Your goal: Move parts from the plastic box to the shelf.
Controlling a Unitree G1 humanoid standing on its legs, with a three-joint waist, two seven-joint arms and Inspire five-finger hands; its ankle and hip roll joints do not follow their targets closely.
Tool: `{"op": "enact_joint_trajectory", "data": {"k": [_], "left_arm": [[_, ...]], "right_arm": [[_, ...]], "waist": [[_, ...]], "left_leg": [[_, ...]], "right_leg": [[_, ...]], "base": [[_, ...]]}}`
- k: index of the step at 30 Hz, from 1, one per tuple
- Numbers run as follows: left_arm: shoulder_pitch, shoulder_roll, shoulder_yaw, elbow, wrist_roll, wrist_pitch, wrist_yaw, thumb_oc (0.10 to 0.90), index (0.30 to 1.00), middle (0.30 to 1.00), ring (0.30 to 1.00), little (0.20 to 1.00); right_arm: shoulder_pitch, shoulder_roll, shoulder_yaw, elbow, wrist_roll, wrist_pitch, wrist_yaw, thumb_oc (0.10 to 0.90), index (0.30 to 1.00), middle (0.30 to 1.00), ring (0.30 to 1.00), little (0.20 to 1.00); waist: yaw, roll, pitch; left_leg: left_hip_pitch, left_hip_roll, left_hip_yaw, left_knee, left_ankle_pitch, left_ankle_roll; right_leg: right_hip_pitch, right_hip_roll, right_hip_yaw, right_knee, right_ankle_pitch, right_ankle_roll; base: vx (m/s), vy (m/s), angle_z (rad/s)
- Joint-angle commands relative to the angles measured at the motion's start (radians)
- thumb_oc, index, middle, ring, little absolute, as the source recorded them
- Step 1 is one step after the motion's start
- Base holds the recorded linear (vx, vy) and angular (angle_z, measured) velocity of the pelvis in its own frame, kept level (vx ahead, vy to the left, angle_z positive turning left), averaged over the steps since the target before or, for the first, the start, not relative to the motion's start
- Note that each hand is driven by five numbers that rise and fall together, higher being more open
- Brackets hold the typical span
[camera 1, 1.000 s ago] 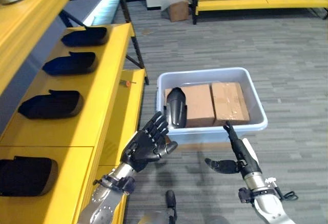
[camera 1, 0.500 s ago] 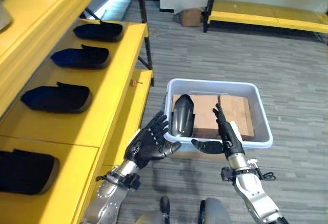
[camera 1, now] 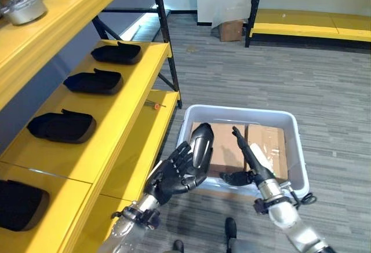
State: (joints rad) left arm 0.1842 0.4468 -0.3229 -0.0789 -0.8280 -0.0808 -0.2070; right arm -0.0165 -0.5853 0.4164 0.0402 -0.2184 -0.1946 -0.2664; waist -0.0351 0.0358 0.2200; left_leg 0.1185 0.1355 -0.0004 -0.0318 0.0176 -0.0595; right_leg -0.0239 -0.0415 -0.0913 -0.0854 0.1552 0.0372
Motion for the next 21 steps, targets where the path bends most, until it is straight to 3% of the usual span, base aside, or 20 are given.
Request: {"op": "enact_joint_trajectory", "data": {"k": [1,5,6,9,13,15,21], "left_arm": [[-0.101,-0.010,-0.003,-0.105,-0.045,-0.080,-0.033,0.900,1.000,1.000,1.000,1.000],[-0.118,-0.006,0.014,-0.126,-0.017,-0.082,-0.026,0.900,1.000,1.000,1.000,1.000],[-0.113,-0.002,0.022,-0.131,-0.015,-0.080,-0.030,0.900,1.000,1.000,1.000,1.000],[-0.113,0.000,0.030,-0.130,-0.024,-0.056,-0.030,0.900,1.000,1.000,1.000,1.000],[-0.110,0.003,0.022,-0.127,-0.030,-0.042,-0.023,0.900,1.000,1.000,1.000,1.000],[-0.093,0.009,0.019,-0.141,-0.003,-0.028,-0.014,0.900,1.000,1.000,1.000,1.000],[-0.080,0.042,0.028,-0.127,-0.010,-0.024,-0.025,0.900,1.000,1.000,1.000,1.000]], "right_arm": [[-0.076,0.011,0.017,-0.099,-0.053,-0.134,-0.046,0.900,1.000,1.000,1.000,1.000],[-0.098,-0.052,0.018,-0.101,-0.124,-0.163,-0.028,0.900,1.000,1.000,1.000,1.000],[-0.095,-0.064,0.011,-0.105,-0.137,-0.176,-0.022,0.900,1.000,1.000,1.000,1.000],[-0.094,-0.079,-0.005,-0.102,-0.163,-0.209,-0.011,0.900,1.000,1.000,1.000,1.000],[-0.125,-0.092,0.008,-0.101,-0.169,-0.215,-0.001,0.900,1.000,1.000,1.000,1.000],[-0.127,-0.093,0.022,-0.122,-0.196,-0.203,0.006,0.900,1.000,1.000,1.000,1.000],[-0.141,-0.146,0.018,-0.119,-0.314,-0.214,0.005,0.900,1.000,1.000,1.000,1.000]], "waist": [[-0.014,-0.030,-0.026],[-0.015,-0.026,-0.026],[-0.016,-0.027,-0.025],[-0.013,-0.028,-0.017],[0.004,-0.011,-0.003],[0.029,-0.002,0.015],[0.046,-0.016,0.010]], "left_leg": [[-0.009,-0.030,0.012,-0.026,0.016,0.038],[-0.060,-0.010,0.027,0.078,0.076,0.013],[-0.085,-0.006,0.056,0.160,0.104,0.006],[-0.172,-0.033,0.073,0.279,0.117,0.011],[-0.203,-0.087,0.097,0.144,0.113,0.020],[-0.269,-0.105,0.058,0.083,0.185,0.010],[-0.253,-0.101,0.084,0.029,0.126,0.028]], "right_leg": [[-0.029,-0.064,0.022,0.138,-0.084,0.049],[-0.008,-0.041,0.005,0.138,-0.113,0.013],[0.000,-0.042,-0.010,0.135,-0.117,0.002],[0.017,-0.033,-0.016,0.135,-0.123,-0.015],[0.040,-0.013,-0.009,0.140,-0.136,-0.004],[0.070,0.003,0.001,0.135,-0.146,-0.005],[0.083,-0.019,-0.032,0.124,-0.163,0.005]], "base": [[0.09,-0.273,0.01],[0.09,-0.238,0.03],[0.05,-0.148,-0.01],[0.09,-0.149,0.24],[0.16,0.042,0.09],[0.17,0.090,-0.11],[0.13,0.099,0.04]]}}
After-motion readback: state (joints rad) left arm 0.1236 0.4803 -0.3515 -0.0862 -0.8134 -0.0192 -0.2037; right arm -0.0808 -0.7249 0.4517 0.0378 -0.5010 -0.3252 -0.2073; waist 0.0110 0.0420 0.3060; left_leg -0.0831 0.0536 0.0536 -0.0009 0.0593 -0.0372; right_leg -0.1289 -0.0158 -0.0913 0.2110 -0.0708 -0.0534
